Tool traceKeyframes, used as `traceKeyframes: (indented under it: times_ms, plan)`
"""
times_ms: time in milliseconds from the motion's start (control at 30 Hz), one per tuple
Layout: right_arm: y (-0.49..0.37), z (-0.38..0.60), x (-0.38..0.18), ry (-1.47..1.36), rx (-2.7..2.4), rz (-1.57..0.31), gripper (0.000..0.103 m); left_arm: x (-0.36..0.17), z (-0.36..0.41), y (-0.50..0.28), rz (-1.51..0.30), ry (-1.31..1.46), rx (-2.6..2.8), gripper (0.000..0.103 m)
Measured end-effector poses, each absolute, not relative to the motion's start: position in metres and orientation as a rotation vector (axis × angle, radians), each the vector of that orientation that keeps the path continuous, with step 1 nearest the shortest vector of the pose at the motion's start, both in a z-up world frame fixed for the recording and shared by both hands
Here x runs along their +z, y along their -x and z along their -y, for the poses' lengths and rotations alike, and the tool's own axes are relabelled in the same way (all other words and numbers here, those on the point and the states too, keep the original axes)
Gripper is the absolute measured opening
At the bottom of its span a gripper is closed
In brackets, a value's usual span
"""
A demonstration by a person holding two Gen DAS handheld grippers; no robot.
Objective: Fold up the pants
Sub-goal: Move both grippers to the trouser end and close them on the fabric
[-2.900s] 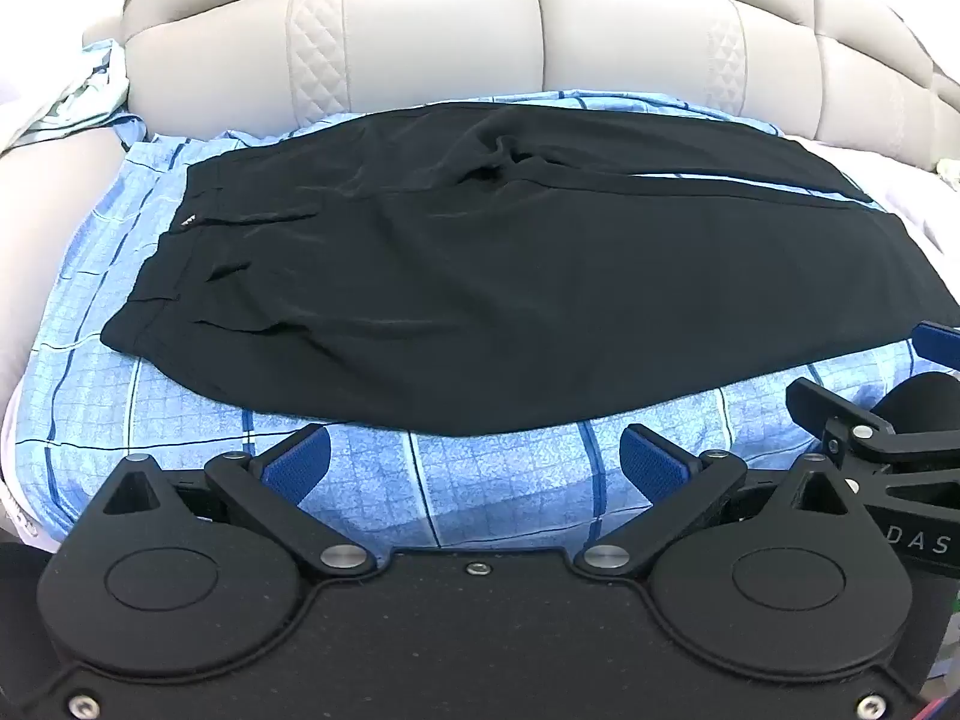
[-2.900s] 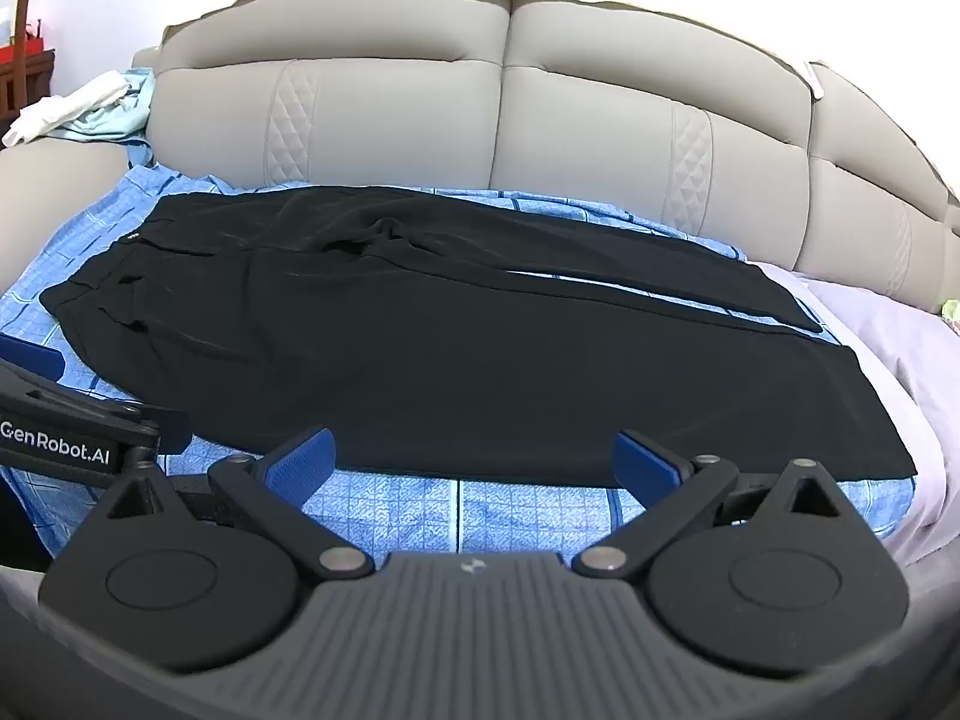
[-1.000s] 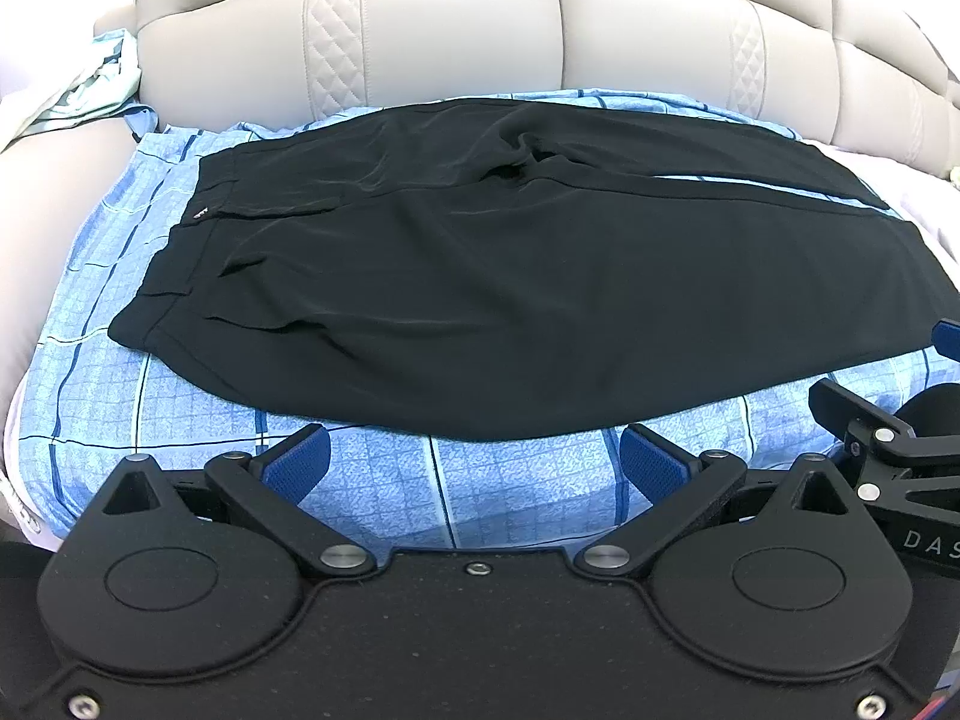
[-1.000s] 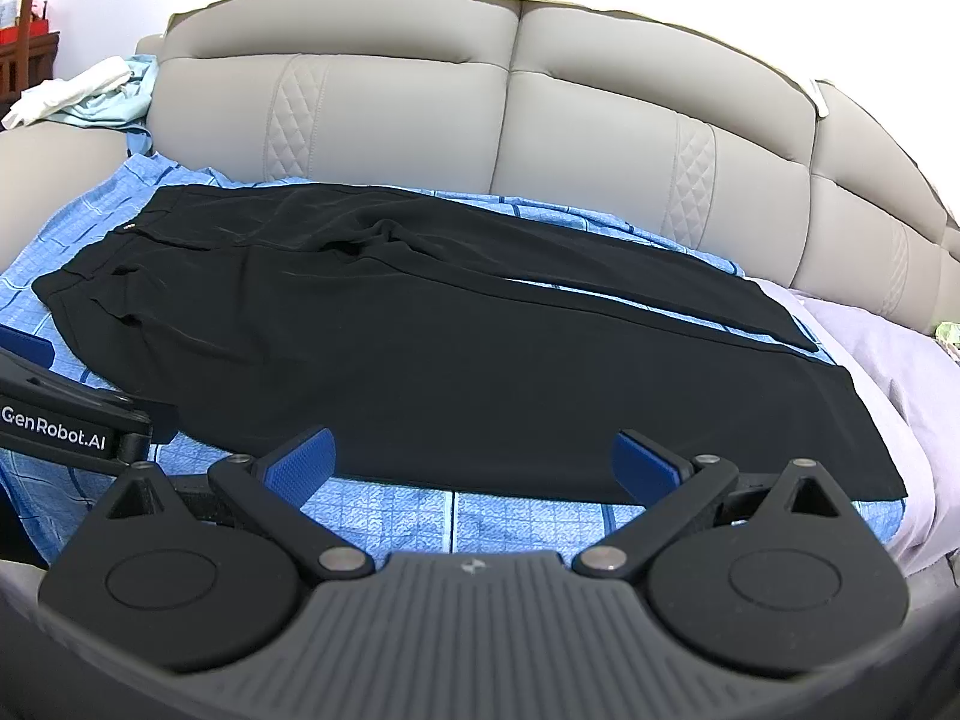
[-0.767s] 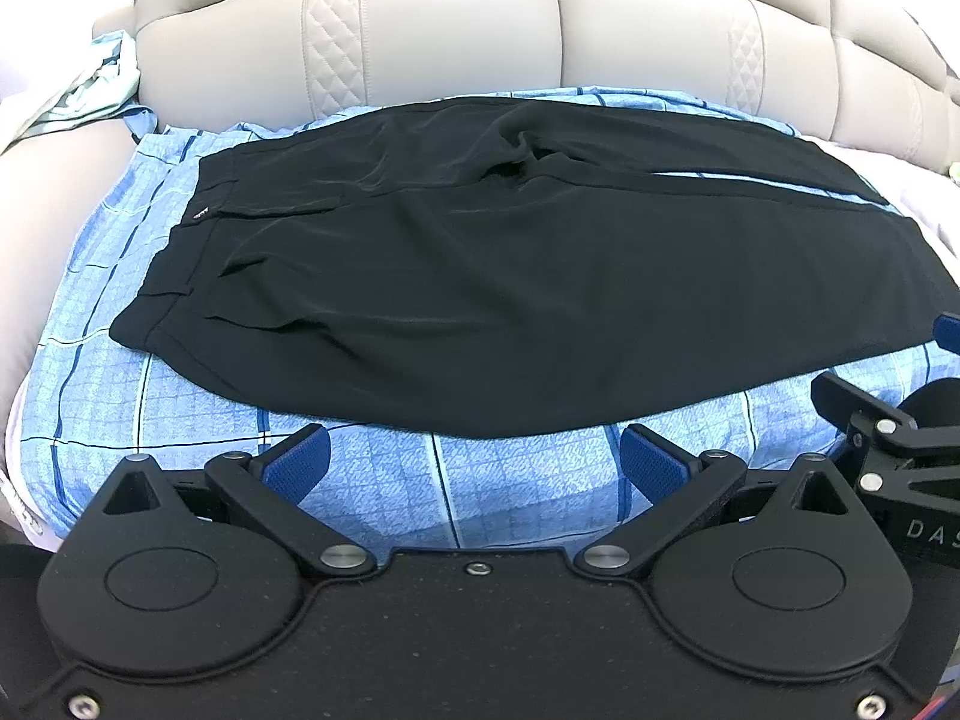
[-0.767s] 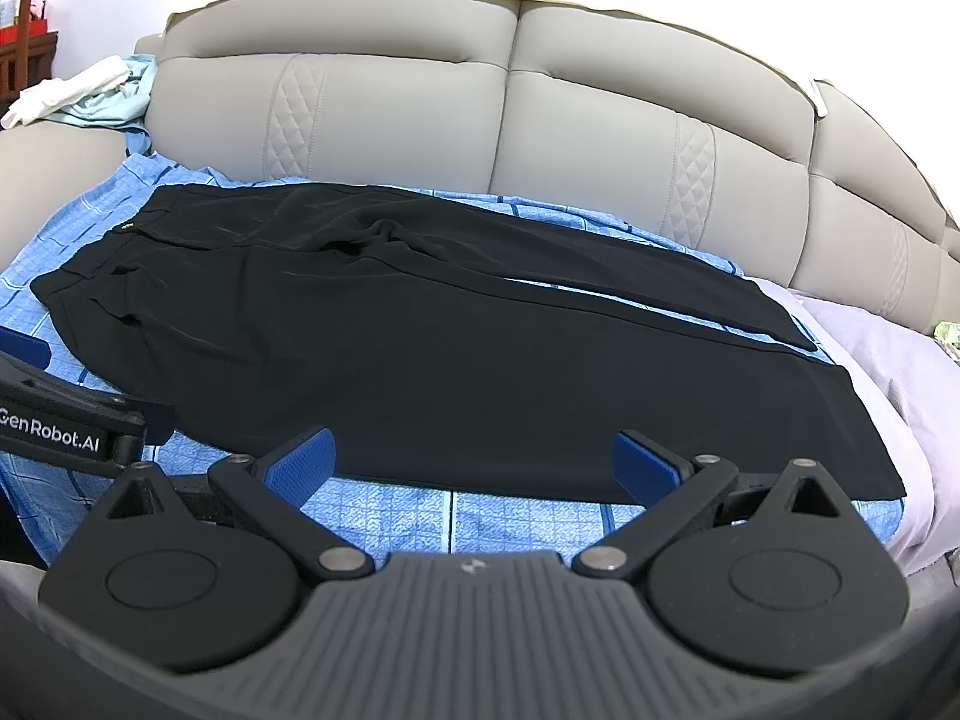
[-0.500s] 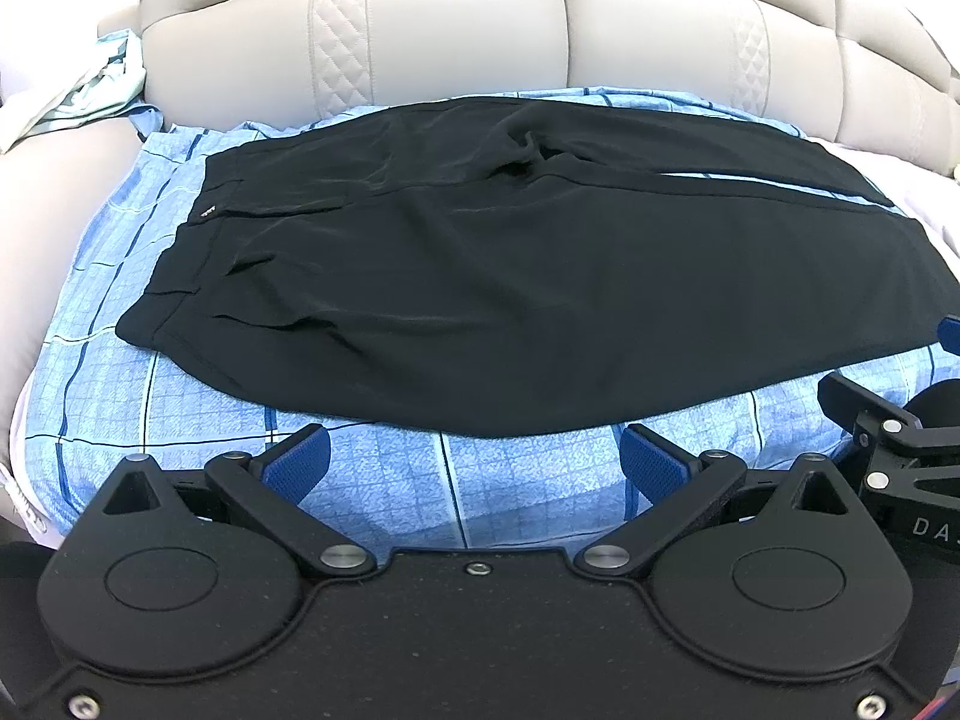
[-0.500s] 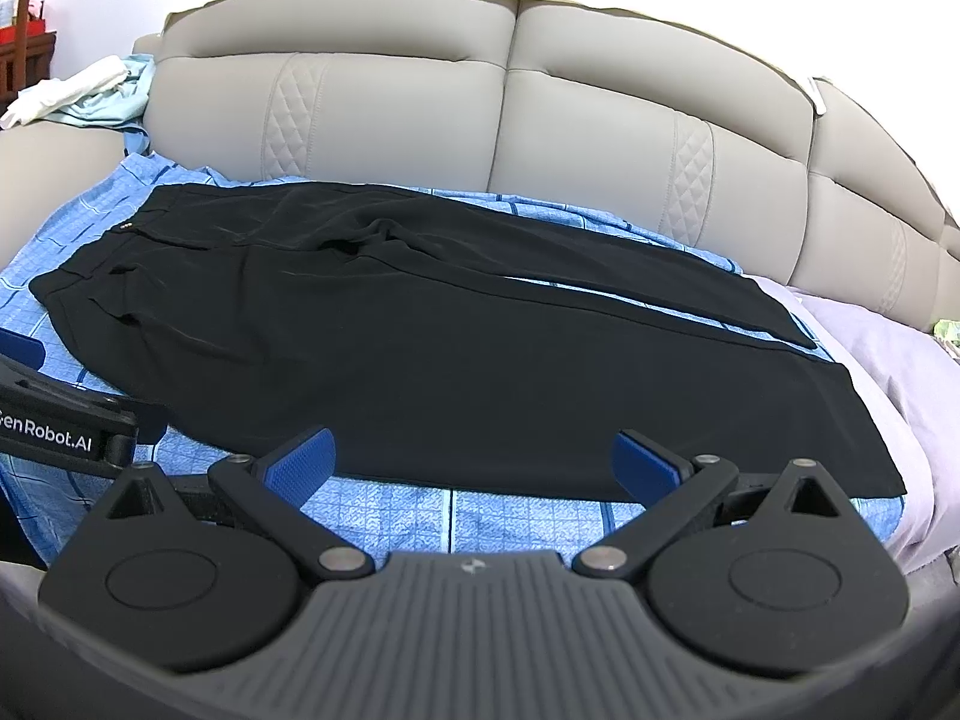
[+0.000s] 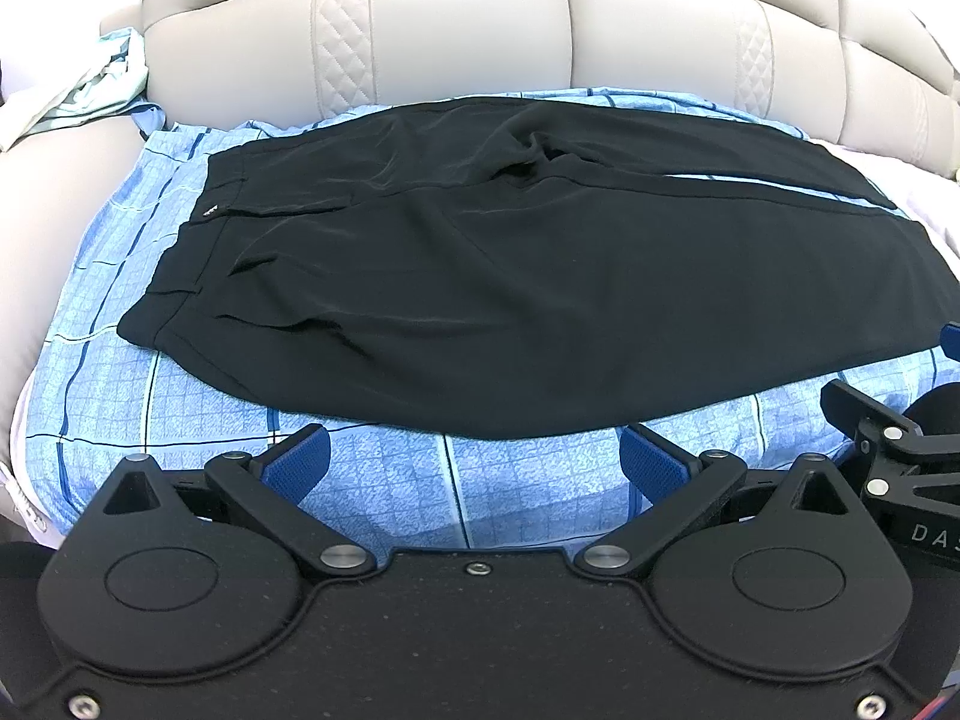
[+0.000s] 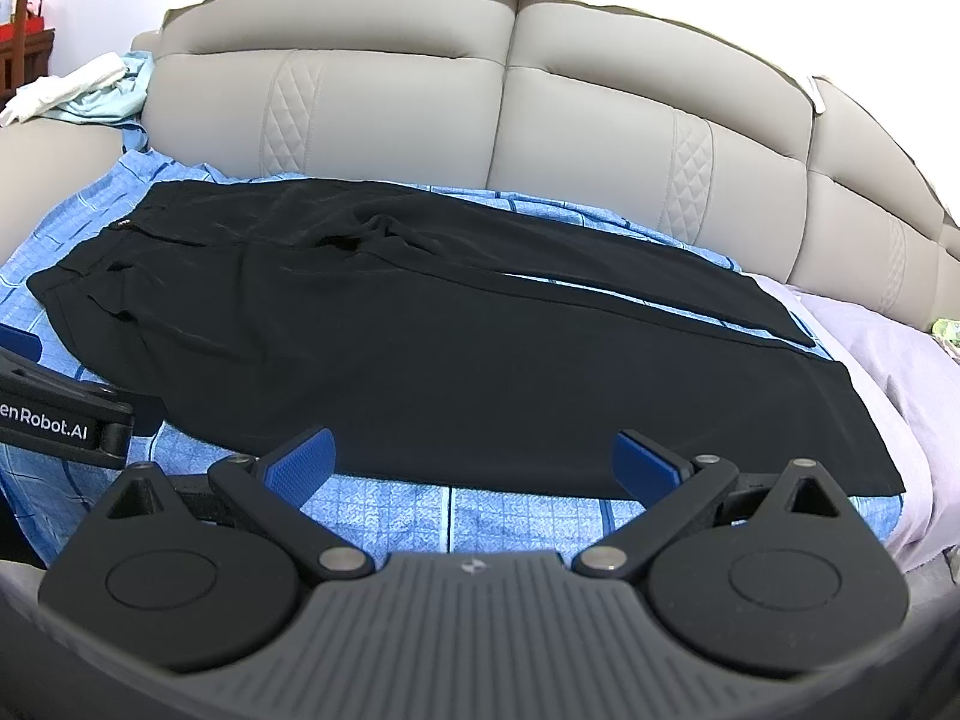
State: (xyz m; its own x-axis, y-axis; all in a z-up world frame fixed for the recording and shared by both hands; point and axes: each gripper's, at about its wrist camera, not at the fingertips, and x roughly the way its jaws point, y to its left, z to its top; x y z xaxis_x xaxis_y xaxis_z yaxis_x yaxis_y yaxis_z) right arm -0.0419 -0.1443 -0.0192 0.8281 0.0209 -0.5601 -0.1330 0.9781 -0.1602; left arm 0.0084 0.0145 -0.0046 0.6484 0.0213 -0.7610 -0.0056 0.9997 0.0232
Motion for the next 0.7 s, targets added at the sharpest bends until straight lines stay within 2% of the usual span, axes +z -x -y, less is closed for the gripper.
traceKeyframes:
  times_ms: [267, 500, 600, 700]
  plan:
    - [0.038, 0.143, -0.022, 0.188, 0.061, -0.588, 0.103, -0.013, -0.019, -0.012, -0.837, -0.028, 0.09, 0.103]
    - [-0.003, 0.151, -0.028, -0.037, 0.075, -0.574, 0.103, -0.037, -0.059, -0.039, -0.91, -0.048, 0.193, 0.103]
    - [-0.034, 0.142, -0.022, -0.088, 0.097, -0.55, 0.103, -0.036, -0.094, -0.047, -0.872, 0.034, 0.275, 0.103]
    - [-0.073, 0.126, -0.014, -0.162, 0.197, -0.54, 0.103, -0.037, -0.135, -0.048, -0.748, 0.164, 0.397, 0.103]
